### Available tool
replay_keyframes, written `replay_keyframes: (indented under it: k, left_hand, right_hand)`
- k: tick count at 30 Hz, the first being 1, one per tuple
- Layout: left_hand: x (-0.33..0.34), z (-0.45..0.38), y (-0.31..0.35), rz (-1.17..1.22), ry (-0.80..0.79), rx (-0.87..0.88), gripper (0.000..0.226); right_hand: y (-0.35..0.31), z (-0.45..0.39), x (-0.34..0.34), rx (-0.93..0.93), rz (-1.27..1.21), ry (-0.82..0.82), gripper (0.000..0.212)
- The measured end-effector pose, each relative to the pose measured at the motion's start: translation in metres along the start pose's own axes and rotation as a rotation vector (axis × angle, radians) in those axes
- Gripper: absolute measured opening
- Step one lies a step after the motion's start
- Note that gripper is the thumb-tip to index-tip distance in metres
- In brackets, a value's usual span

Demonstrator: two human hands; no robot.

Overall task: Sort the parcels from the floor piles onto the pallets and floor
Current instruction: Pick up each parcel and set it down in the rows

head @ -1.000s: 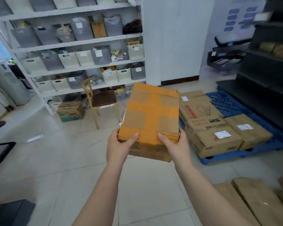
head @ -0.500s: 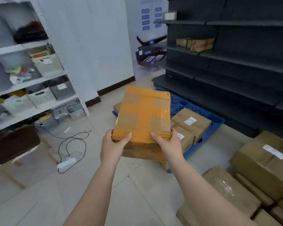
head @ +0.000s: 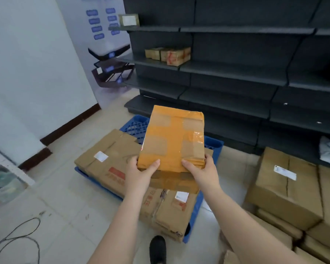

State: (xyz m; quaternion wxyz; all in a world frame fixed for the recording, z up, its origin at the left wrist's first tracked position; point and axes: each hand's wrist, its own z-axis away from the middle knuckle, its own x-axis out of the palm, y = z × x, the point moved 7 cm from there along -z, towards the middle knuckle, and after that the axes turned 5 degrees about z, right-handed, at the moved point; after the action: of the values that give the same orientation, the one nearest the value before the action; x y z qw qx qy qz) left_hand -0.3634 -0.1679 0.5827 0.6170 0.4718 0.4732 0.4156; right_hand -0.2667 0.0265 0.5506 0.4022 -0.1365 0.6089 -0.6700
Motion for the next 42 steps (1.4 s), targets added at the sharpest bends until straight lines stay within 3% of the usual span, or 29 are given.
replay_keyframes:
  k: [4, 8, 12, 17, 26, 32, 37, 42]
  left_hand:
    - [0.031, -0.103, 0.005, -0.005, -0.138, -0.006, 0.047]
    - [0.059, -0.186, 0.009, -0.056, -0.256, -0.019, 0.047]
    - [0.092, -0.242, 0.011, -0.102, -0.354, -0.023, 0.042]
    - [0.128, -0.293, 0.004, -0.146, -0.414, -0.037, 0.059]
    - [0.257, -0.387, -0.013, -0.214, -0.506, -0.103, 0.036]
    - [0.399, -0.475, -0.055, -0.343, -0.54, -0.18, 0.043]
    - [0.514, -0.548, -0.129, -0.438, -0.541, -0.214, 0.044]
    - [0.588, -0.599, -0.223, -0.515, -0.53, -0.25, 0.04]
  right_hand:
    - [-0.015, -0.079, 0.022, 0.067, 0.001, 0.119, 0.109]
    - [-0.027, -0.137, 0.036, 0.13, -0.002, 0.211, 0.092]
    - [-0.033, -0.18, 0.037, 0.168, 0.037, 0.295, 0.089]
    - [-0.035, -0.229, 0.036, 0.196, 0.053, 0.35, 0.09]
    - [0.0, -0.367, 0.001, 0.274, 0.006, 0.324, 0.086]
    - [0.056, -0.527, -0.044, 0.352, 0.029, 0.261, 0.081]
    - [0.15, -0.656, -0.059, 0.428, 0.044, 0.23, 0.077]
    - [0.252, -0.748, -0.042, 0.452, 0.017, 0.198, 0.074]
